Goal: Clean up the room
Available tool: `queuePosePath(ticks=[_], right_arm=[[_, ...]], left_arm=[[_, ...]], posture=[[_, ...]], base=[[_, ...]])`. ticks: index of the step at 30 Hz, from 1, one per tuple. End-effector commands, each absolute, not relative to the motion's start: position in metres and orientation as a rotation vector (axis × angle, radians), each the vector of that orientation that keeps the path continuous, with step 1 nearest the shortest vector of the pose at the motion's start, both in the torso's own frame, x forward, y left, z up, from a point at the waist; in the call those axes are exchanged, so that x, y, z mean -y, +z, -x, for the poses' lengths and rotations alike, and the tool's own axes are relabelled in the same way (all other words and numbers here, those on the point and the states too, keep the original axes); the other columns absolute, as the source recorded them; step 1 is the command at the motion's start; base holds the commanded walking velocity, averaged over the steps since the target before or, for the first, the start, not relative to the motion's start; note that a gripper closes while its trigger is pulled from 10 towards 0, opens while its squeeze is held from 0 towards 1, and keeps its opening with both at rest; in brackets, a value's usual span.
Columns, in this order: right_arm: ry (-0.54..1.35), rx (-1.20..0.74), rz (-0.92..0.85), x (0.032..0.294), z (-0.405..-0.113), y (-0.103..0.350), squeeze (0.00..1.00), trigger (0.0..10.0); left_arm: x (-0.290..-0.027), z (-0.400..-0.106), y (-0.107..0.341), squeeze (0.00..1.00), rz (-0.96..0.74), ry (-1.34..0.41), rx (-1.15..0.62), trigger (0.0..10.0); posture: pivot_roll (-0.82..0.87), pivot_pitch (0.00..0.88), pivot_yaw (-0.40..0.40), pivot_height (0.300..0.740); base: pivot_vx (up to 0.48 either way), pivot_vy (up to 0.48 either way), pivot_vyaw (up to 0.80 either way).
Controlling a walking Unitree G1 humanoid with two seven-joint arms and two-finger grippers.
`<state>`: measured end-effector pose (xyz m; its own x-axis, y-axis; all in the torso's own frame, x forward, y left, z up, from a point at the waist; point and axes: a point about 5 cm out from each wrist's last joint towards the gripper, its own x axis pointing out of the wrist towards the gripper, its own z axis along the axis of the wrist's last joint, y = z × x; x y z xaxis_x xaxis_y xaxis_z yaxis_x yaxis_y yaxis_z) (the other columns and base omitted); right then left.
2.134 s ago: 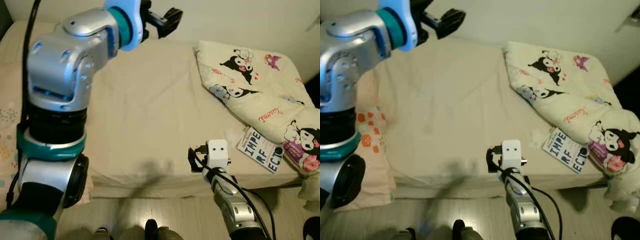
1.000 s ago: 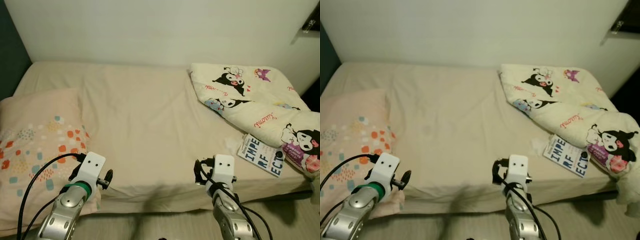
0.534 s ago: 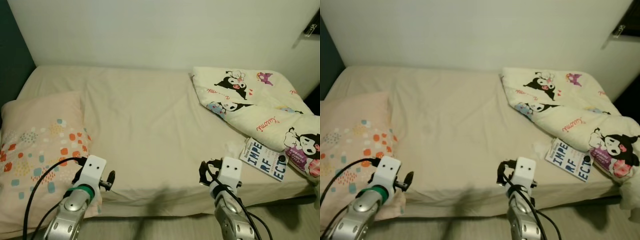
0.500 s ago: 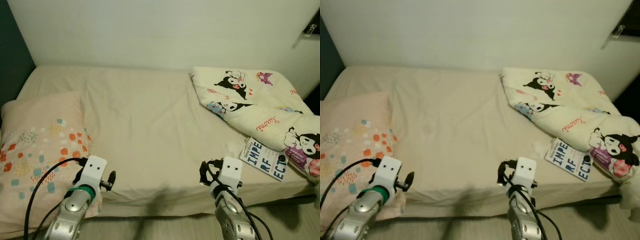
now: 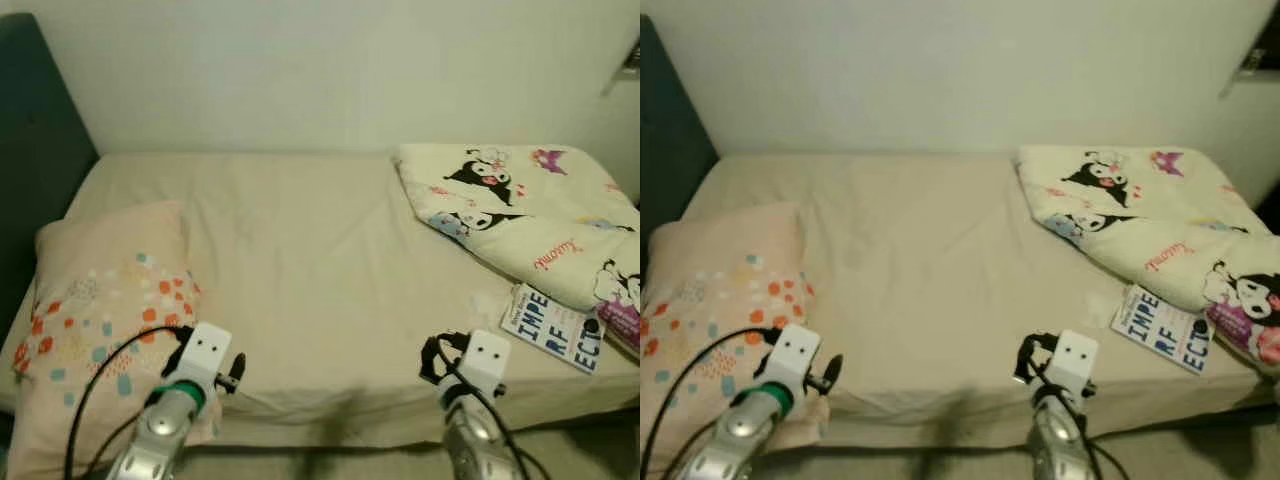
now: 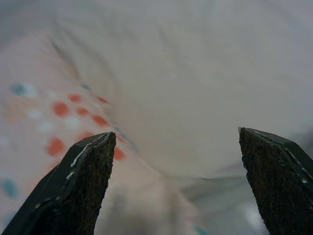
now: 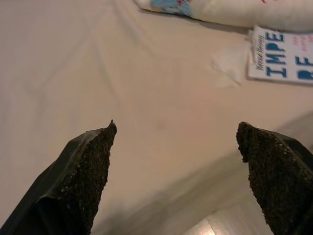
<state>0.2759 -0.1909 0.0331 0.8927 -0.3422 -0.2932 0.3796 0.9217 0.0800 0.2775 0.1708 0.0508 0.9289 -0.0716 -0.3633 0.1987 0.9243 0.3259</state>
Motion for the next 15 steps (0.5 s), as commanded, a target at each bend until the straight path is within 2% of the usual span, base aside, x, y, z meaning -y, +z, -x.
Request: queuePosePath(ticks=[1,2,8,10,15], right_arm=[[-0.365,-0.254,-0.084,0.189,-0.275,0.037,0.00,10.0],[-0.372,-0.258,-0.080,0.190,-0.271,0.036,0.00,10.0],[-0.382,-0.279,-0.089,0.191,-0.263,0.029,0.00,10.0],[-0.378,-0.309,-0.100,0.189,-0.260,0.021,0.00,10.0],[-0.330,-0.360,-0.073,0.181,-0.266,0.012,0.00,10.0]], left_arm=[[-0.171,-0.279,0.050,0.00,-0.383,-0.158,-0.349,10.0],[-0.171,-0.280,0.049,0.00,-0.371,-0.161,-0.338,10.0],[-0.172,-0.280,0.042,0.00,-0.339,-0.142,-0.335,10.0],[-0.177,-0.272,0.027,0.00,-0.285,-0.106,-0.371,10.0],[-0.178,-0.263,0.010,0.00,-0.246,-0.114,-0.431,10.0]], posture=[[0.17,0.000,0.107,0.740],[0.17,0.000,0.080,0.740],[0.13,0.000,0.074,0.740],[0.09,0.000,0.063,0.740],[0.09,0.000,0.048,0.740]], base=[[0.000,0.000,0.00],[0.000,0.000,0.00],[0.000,0.000,0.00],[0.000,0.000,0.00],[0.000,0.000,0.00]])
